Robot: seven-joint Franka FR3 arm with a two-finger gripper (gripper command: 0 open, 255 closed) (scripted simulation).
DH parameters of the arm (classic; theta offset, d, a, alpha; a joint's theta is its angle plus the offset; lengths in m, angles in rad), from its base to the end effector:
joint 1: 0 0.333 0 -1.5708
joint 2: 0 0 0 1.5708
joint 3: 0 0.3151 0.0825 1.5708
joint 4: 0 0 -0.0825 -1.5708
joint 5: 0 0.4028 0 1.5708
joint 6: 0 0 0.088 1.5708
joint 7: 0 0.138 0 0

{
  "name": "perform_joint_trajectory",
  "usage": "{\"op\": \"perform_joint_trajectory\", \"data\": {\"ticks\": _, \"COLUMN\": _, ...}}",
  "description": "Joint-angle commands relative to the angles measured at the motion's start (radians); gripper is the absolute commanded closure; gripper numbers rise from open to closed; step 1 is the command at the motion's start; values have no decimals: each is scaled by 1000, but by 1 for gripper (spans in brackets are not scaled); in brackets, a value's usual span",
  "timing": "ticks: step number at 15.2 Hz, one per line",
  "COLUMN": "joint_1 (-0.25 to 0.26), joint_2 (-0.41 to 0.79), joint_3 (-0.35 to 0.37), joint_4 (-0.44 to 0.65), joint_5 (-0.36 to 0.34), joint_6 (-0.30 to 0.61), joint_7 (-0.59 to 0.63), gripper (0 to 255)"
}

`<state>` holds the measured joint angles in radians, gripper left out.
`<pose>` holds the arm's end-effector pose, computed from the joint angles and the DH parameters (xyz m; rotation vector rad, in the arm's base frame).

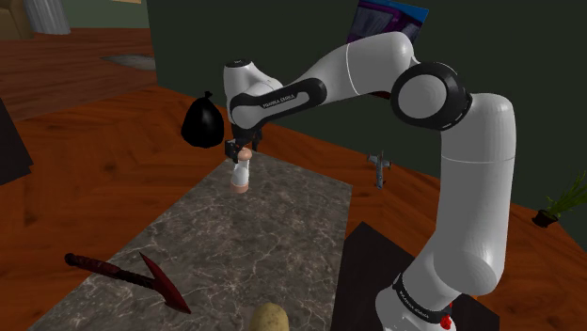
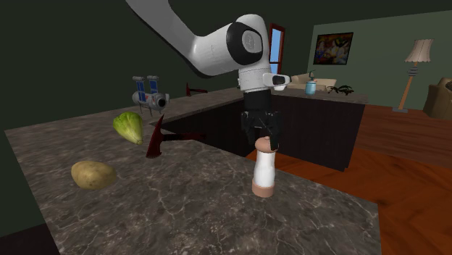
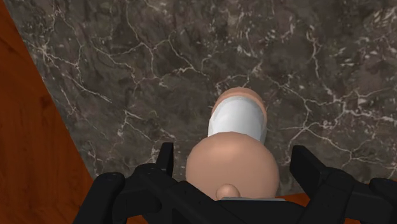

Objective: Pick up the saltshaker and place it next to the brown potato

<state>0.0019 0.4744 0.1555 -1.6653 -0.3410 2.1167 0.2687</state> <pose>0.6846 0.0752 0.2934 2.9235 0.0766 0.0488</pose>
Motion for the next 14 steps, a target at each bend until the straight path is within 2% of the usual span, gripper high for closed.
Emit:
{"op": "perform_joint_trajectory", "data": {"ticks": 1, "joint_1": 0, "joint_2": 0, "joint_3": 0, "joint_4": 0, "joint_5": 0, "joint_6": 1, "joint_7": 0, "gripper": 0}}
{"op": "perform_joint_trajectory", "data": {"ticks": 3, "joint_1": 0, "joint_2": 0, "joint_3": 0, "joint_4": 0, "joint_5": 0, "joint_6": 1, "joint_7": 0, "gripper": 0}}
{"op": "perform_joint_trajectory", "data": {"ticks": 4, "joint_1": 0, "joint_2": 0, "joint_3": 0, "joint_4": 0, "joint_5": 0, "joint_6": 1, "joint_7": 0, "gripper": 255}}
{"op": "perform_joint_trajectory", "data": {"ticks": 14, "joint_1": 0, "joint_2": -6, "joint_3": 1, "joint_4": 4, "joint_5": 2, "joint_6": -9, "joint_7": -3, "gripper": 255}}
